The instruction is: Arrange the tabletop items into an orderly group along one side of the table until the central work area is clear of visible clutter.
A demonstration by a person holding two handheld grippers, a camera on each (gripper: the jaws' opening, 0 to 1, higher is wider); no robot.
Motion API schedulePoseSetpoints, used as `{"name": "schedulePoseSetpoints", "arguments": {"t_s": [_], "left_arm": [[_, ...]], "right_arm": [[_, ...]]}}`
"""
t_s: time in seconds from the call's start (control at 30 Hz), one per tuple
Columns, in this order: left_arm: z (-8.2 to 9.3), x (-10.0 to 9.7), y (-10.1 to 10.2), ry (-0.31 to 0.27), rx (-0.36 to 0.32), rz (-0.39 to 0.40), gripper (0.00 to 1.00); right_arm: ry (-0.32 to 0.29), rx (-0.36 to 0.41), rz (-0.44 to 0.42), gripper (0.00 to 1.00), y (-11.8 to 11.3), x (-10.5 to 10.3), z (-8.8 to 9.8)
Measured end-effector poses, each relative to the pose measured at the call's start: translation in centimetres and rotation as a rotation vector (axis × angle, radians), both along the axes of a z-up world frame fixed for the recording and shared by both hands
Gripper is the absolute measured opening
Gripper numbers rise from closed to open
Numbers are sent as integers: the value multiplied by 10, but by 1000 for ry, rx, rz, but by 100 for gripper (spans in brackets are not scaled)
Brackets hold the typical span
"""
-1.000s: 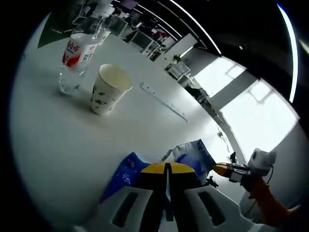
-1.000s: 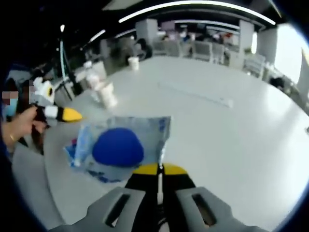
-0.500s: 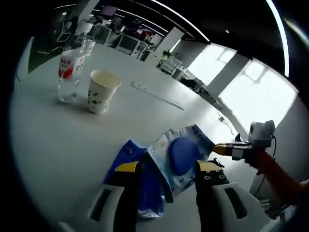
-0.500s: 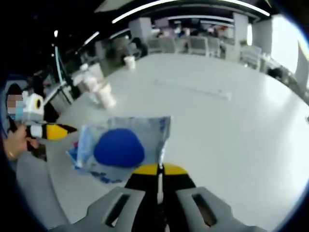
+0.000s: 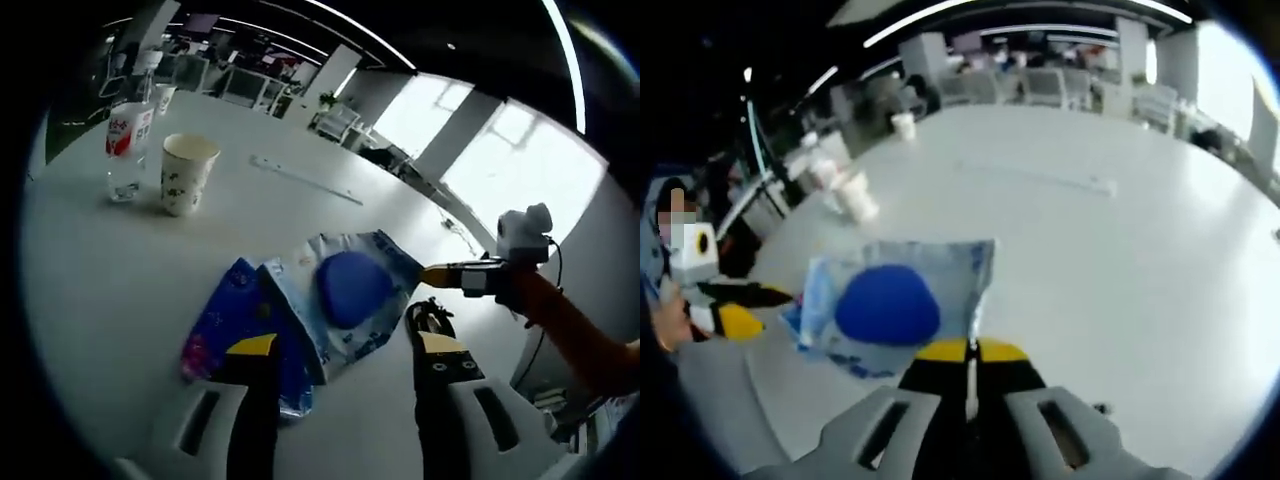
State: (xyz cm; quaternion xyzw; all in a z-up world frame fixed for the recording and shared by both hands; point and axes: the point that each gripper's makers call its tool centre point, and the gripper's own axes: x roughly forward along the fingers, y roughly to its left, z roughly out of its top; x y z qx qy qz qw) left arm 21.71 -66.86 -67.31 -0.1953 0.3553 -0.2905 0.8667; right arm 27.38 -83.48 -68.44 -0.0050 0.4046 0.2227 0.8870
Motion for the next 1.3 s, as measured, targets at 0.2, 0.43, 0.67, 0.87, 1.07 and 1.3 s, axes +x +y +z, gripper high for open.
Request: {"name": "schedulePoseSetpoints", "arguments": {"t_s": [0.2,0.43,0.67,0.87,1.07,1.3], "left_arm": [[-11,-3,-3,31,22,-4,55],[-26,-5,-4,87,28,16,48],[-34,-2,0,123,19,59,35],[-41,-5,1,160,31,62,17],[-44,-8,3,162,34,65,7],[-38,-7,1,154,9,69,6]], "right_arm": [[8,12,-7,0,0,-1,0],[25,19,-17,0,-1,-4,-2],[42,23,-21,0,-1,-6,-5],[50,33,-33,0,-1,-7,-4],[54,37,-40,0,-3,-10,-3],[57,43,-53,0,-6,-15,0]]}}
